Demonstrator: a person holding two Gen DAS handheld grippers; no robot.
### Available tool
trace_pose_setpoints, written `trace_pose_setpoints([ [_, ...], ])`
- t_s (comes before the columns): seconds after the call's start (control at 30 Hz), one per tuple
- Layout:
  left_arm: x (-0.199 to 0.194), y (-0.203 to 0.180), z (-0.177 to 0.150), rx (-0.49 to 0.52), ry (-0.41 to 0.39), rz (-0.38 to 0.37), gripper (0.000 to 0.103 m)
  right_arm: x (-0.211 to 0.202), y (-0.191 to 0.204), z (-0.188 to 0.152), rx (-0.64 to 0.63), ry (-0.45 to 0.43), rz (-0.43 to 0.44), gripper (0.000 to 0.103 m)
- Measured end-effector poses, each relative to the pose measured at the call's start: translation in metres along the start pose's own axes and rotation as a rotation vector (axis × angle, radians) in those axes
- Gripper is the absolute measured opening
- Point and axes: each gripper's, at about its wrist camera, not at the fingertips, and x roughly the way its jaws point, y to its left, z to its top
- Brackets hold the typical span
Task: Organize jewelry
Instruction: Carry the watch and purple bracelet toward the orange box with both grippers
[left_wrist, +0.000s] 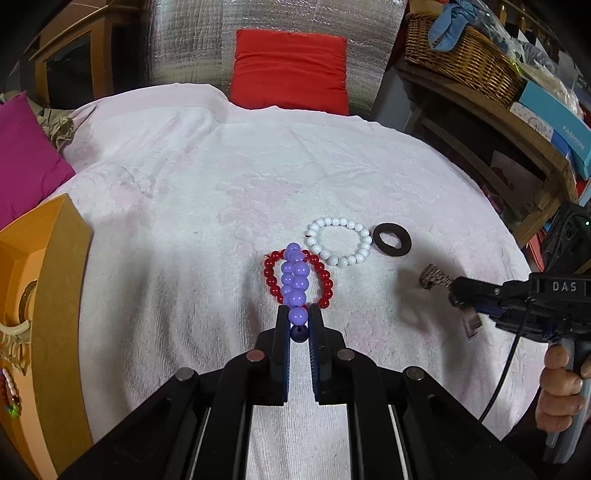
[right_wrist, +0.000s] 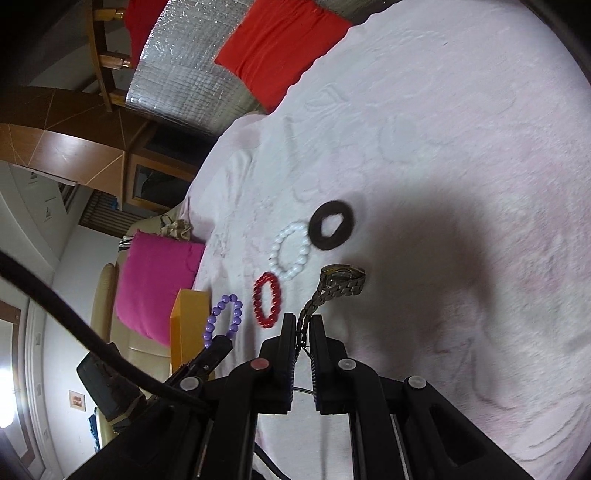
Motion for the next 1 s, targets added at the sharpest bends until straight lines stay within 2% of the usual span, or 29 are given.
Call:
trace_pose_setpoints([
  [0.13,-0.009,0.003,-0.003,-0.012,-0.014,-0.003,0.009,0.007,0.007,-0.004,-0.004,0.011,0.007,0.008],
  [0.5,-0.031,0.012,-0.011,-0.029,-0.07,0.048,0.009,0.015,0.031,-0.016,-0.031,0.038,0.045,0.008],
  [1.0,-0.027,0.009,-0.014,-0.023,-0.065,0.061,0.01,0.015,0.036,-0.019,-0.046,0.049,0.063,0.008],
])
